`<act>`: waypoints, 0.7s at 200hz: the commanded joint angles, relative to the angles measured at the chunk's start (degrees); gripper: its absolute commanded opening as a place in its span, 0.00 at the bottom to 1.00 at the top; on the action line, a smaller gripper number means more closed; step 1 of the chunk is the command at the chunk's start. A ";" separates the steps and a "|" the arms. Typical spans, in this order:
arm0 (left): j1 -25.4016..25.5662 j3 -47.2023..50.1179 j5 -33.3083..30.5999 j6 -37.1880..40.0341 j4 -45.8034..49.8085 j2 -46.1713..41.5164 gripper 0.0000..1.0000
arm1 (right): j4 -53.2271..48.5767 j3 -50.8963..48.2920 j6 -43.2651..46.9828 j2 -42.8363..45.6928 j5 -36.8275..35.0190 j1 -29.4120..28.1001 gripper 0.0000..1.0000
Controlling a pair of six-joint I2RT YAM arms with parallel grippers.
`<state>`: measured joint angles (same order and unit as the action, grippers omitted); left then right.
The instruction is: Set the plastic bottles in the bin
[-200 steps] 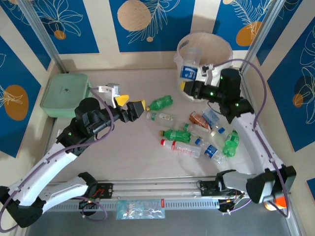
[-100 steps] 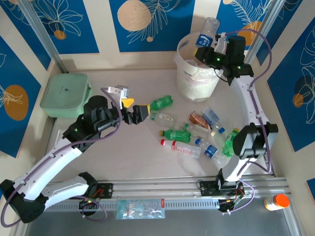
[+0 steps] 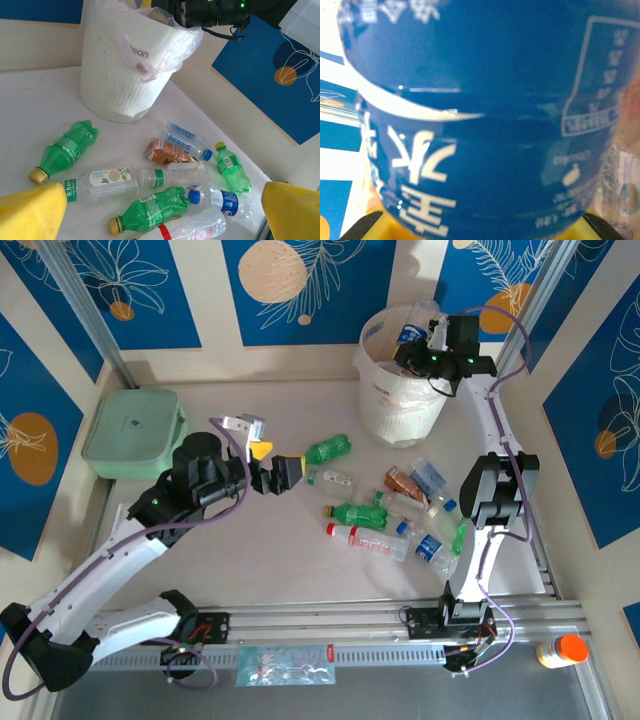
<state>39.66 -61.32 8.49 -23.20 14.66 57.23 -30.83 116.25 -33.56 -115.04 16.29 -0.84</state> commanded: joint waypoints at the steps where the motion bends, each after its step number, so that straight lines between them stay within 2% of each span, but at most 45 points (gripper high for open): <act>1: 0.15 -2.31 -0.65 1.89 0.91 -0.15 0.99 | -0.97 -0.31 1.42 0.90 -0.39 -0.04 0.36; 33: 0.07 -2.57 -0.63 1.84 0.58 0.54 0.99 | -0.81 -0.16 2.01 2.39 -0.55 -0.02 0.53; 140: 0.06 -3.63 -1.61 1.67 1.52 -0.51 0.99 | -1.69 -0.49 2.32 8.91 0.14 0.19 0.56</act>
<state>39.66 -63.09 8.16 -22.37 15.27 58.28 -31.09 116.25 -32.32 -111.04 15.62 -0.51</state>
